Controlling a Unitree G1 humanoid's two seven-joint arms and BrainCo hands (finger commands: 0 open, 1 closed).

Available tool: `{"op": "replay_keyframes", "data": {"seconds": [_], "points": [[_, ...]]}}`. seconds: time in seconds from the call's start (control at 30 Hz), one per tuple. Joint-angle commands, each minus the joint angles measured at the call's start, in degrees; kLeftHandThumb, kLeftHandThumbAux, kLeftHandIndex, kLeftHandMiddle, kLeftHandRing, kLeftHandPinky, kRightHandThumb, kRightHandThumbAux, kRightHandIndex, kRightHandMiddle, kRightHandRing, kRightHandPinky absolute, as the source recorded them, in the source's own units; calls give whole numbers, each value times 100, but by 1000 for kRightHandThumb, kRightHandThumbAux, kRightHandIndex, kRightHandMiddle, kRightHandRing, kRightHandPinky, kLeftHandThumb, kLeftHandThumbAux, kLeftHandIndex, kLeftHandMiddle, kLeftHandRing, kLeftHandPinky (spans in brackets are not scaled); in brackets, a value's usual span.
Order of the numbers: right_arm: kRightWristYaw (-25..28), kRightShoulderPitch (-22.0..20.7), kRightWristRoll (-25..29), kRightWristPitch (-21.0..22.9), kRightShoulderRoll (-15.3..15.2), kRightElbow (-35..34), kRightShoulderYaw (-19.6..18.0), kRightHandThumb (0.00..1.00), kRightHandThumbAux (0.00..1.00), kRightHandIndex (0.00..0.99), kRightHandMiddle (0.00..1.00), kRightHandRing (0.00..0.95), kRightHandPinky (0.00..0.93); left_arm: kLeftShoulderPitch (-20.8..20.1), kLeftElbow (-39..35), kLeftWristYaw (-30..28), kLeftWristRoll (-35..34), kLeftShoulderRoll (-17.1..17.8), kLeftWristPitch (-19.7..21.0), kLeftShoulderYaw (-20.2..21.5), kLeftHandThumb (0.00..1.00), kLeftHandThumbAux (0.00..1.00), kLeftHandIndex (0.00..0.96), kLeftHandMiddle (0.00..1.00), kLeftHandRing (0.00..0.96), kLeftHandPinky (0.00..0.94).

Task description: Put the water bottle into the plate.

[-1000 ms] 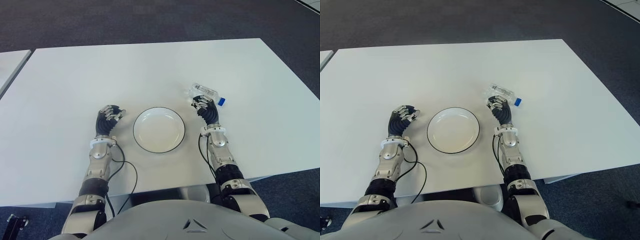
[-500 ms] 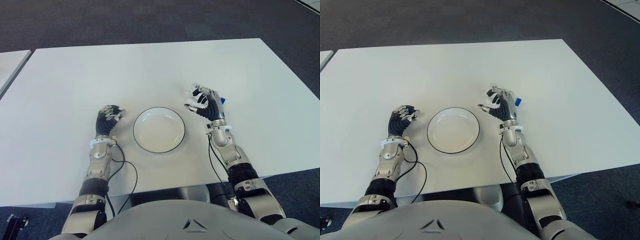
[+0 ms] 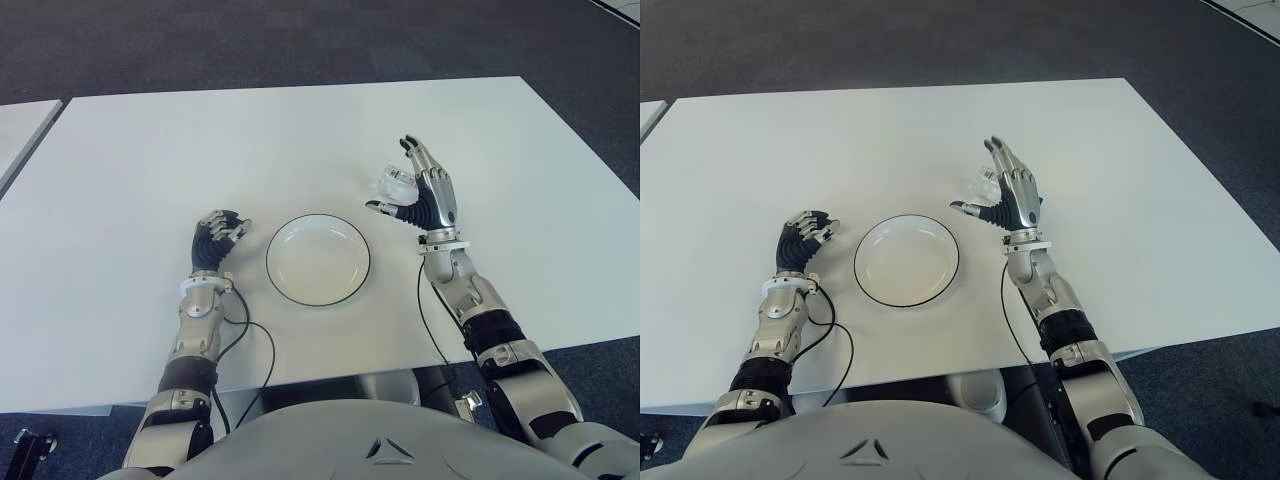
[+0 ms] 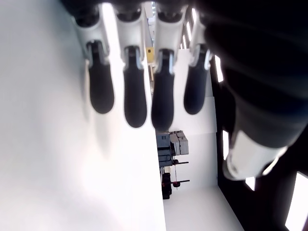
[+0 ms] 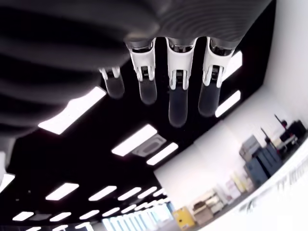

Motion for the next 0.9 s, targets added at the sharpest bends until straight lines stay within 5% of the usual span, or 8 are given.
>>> {"op": "replay_keyframes", "data": {"seconds": [0.03, 0.4, 0.9], "points": [[-60, -150, -191, 528, 49, -45, 105, 672, 308, 0, 0, 0, 0, 295, 401, -19, 18, -114, 532, -71, 702, 719, 428, 492, 481, 465], [763, -770, -333, 1965, 112, 291, 349, 629, 190, 0, 0, 0, 0, 304, 405, -21, 33, -94, 499, -71, 701, 719, 428, 497, 485, 472], [1872, -1541, 39, 2890, 243, 1523, 581, 586, 163, 0, 0, 0, 0, 336, 377, -38, 62, -64, 476, -89, 699, 720, 428, 489, 479, 465]]}}
